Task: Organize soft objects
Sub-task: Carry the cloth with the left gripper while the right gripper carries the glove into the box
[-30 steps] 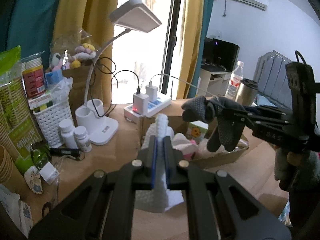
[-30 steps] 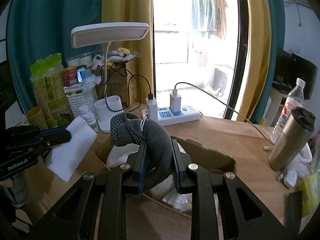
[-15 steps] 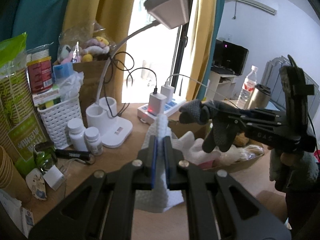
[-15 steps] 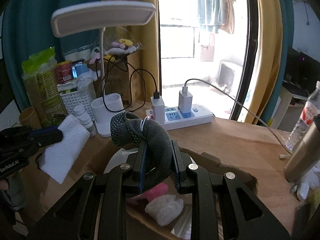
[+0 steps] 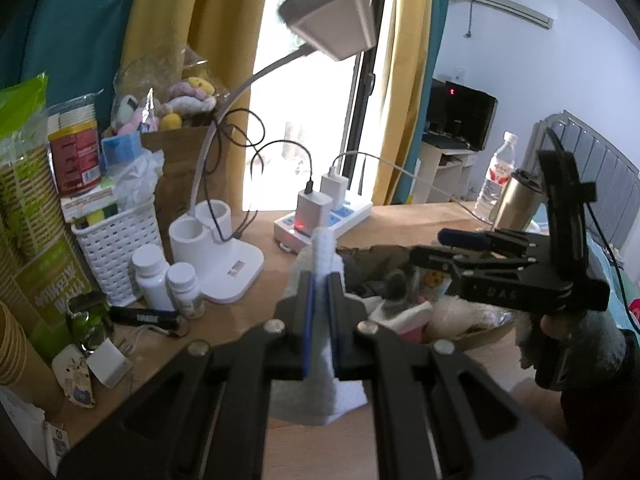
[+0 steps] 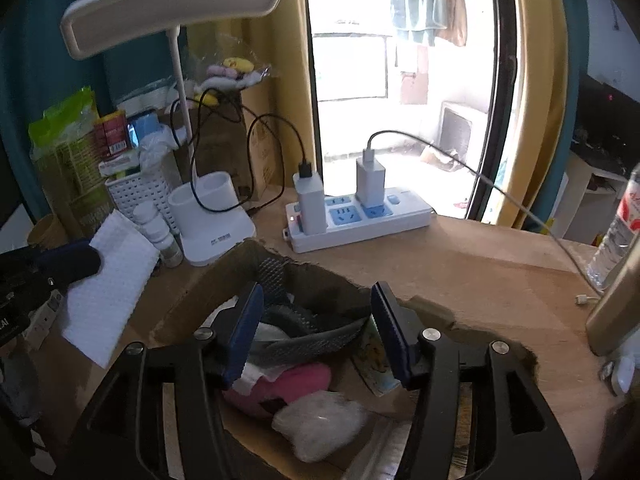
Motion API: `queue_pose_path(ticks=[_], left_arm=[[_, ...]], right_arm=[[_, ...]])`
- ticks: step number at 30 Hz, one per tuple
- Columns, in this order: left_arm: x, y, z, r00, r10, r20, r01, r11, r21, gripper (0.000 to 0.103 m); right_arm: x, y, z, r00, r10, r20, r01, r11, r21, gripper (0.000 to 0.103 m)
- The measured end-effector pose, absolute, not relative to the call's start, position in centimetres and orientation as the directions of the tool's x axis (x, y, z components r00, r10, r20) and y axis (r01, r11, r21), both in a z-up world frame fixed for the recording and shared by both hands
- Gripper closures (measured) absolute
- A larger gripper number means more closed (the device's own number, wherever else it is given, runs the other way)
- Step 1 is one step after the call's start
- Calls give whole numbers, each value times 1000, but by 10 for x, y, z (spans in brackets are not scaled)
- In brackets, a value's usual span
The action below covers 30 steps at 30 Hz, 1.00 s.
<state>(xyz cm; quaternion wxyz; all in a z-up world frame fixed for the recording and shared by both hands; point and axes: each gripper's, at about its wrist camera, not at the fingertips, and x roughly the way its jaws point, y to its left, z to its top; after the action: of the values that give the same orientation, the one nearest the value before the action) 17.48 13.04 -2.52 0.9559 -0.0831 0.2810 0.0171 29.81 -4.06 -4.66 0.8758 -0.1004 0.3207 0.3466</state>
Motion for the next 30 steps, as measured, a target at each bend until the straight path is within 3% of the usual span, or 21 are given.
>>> queue_pose_path(ticks=[30], left_arm=[[218,7,10,852,-103,-514,79,995,-68,97]], right_arm=[[294,-190,-30,665,496,-558,-532,839,112,44]])
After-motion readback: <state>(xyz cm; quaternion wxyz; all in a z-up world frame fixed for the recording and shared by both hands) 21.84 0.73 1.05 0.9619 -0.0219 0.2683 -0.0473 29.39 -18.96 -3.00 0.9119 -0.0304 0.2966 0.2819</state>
